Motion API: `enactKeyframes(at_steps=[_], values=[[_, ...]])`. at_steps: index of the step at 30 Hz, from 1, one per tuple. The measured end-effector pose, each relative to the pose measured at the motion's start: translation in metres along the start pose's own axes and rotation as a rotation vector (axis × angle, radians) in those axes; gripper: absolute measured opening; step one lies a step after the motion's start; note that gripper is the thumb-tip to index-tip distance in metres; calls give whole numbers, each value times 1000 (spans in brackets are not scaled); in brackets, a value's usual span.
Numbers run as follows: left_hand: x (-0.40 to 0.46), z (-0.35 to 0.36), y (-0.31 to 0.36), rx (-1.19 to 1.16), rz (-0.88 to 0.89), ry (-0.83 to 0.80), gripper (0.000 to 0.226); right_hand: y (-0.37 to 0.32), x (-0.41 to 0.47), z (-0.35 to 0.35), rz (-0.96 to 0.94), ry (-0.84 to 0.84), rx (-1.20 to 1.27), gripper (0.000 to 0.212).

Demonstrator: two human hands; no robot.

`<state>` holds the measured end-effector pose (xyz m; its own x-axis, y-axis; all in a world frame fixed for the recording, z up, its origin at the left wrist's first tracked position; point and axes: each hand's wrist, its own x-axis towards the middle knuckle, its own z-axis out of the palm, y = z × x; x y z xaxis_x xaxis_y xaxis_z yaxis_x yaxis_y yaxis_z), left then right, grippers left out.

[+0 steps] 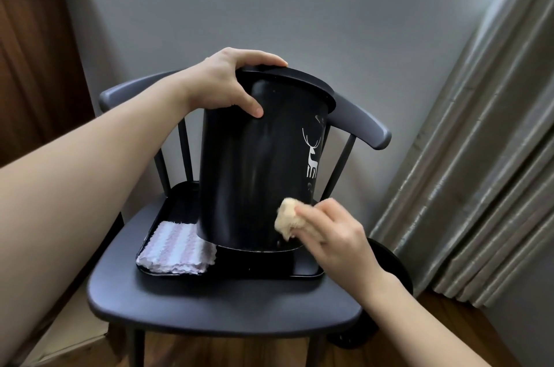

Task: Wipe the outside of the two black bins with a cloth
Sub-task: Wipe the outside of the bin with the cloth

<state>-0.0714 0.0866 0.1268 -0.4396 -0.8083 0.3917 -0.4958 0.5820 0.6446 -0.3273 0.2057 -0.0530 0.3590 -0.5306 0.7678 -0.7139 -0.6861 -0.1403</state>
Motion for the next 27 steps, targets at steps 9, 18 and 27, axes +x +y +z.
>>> enactKeyframes(at_steps=[9,18,27], values=[[-5,-3,9,-8,-29,9,77,-10,-19,-1,-64,-168,41,30],[-2,36,41,603,6,116,84,-16,-18,1,-36,-130,59,32],[3,23,41,378,-82,117,84,-17,-17,-7,15,-110,108,31]])
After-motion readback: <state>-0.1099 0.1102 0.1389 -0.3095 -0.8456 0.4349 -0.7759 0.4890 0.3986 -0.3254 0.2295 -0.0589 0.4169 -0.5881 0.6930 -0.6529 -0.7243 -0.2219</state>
